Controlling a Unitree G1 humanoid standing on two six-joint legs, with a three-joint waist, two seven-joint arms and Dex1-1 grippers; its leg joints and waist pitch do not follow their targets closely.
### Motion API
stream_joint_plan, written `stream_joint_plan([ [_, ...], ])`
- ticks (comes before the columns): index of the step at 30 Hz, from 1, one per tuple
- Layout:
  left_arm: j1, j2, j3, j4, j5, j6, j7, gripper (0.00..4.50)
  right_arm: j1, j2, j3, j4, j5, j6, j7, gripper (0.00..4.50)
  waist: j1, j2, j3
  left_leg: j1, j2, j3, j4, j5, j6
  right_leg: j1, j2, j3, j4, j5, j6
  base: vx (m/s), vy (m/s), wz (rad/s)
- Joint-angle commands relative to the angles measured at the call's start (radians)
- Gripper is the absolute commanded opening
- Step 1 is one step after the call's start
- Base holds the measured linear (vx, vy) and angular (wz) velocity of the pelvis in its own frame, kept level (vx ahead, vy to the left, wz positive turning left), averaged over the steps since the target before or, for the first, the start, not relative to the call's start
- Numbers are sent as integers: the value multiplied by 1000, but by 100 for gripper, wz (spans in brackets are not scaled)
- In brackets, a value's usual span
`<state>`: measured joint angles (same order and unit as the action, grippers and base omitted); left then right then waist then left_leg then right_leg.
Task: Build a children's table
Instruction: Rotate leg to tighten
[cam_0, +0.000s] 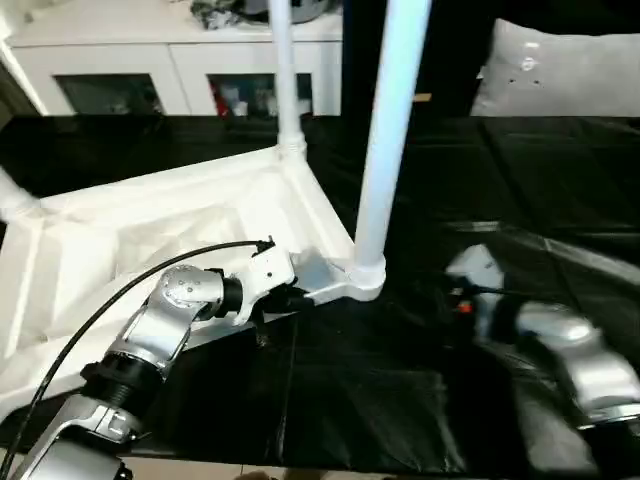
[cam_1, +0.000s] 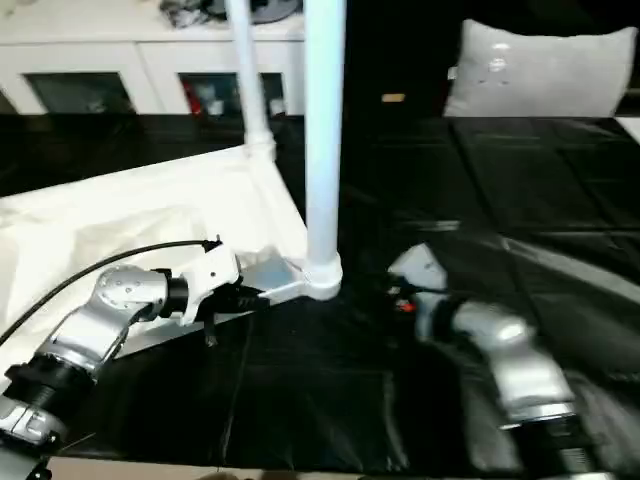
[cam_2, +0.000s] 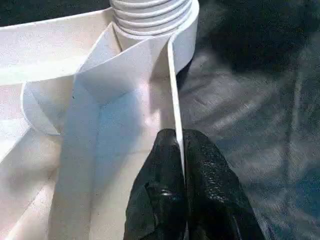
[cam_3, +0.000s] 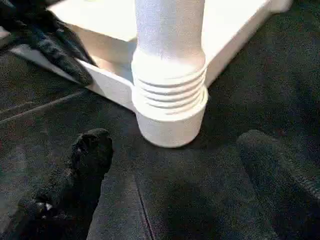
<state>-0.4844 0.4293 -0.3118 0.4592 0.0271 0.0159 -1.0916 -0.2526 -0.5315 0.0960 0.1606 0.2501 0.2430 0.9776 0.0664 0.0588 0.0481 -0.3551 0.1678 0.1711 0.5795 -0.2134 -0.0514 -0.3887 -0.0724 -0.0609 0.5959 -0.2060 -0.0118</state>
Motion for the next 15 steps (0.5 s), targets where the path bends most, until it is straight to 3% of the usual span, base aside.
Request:
stream_joint_plan([
  [1,-1,10,-52,16,17,-41,-59,0,-24,2,7,-9,24,3,35,443,8,-12,-61,-4,62,-15,-50,-44,138,51,-79,47,-52,-6,-275,0,0,0],
  [5,1,15,-65,14,16,-59,-89,0,-50,11,16,-1,19,-2,50,443,21,-11,-64,-4,66,-14,-45,-24,138,49,-79,45,-42,21,-286,0,0,0],
  [6,2,18,-72,9,15,-69,-109,0,-68,19,30,9,2,-18,51,443,27,-14,-62,-1,67,-13,-46,-46,125,46,-80,45,-44,-15,-282,0,0,0],
  [8,3,23,-81,-1,13,-86,-139,0,-97,29,64,41,-27,-44,61,443,27,-19,-61,-7,63,-13,-46,-61,108,46,-80,45,-44,-54,-271,0,0,0],
  [9,2,23,-82,-5,12,-90,-147,0,-105,31,74,54,-34,-52,66,443,30,-14,-62,-2,66,-12,-46,-74,97,42,-81,45,-46,-73,-267,0,0,0],
  [14,6,25,-89,-32,0,-87,-173,0,-122,42,90,89,-43,-62,80,443,35,-16,-63,-6,67,-13,-45,-67,90,44,-80,46,-39,-44,-265,0,0,0],
  [15,7,25,-92,-38,-2,-85,-176,0,-127,45,92,100,-47,-65,80,415,35,-16,-63,-5,66,-13,-45,-67,91,43,-80,45,-39,-41,-265,0,0,0],
])
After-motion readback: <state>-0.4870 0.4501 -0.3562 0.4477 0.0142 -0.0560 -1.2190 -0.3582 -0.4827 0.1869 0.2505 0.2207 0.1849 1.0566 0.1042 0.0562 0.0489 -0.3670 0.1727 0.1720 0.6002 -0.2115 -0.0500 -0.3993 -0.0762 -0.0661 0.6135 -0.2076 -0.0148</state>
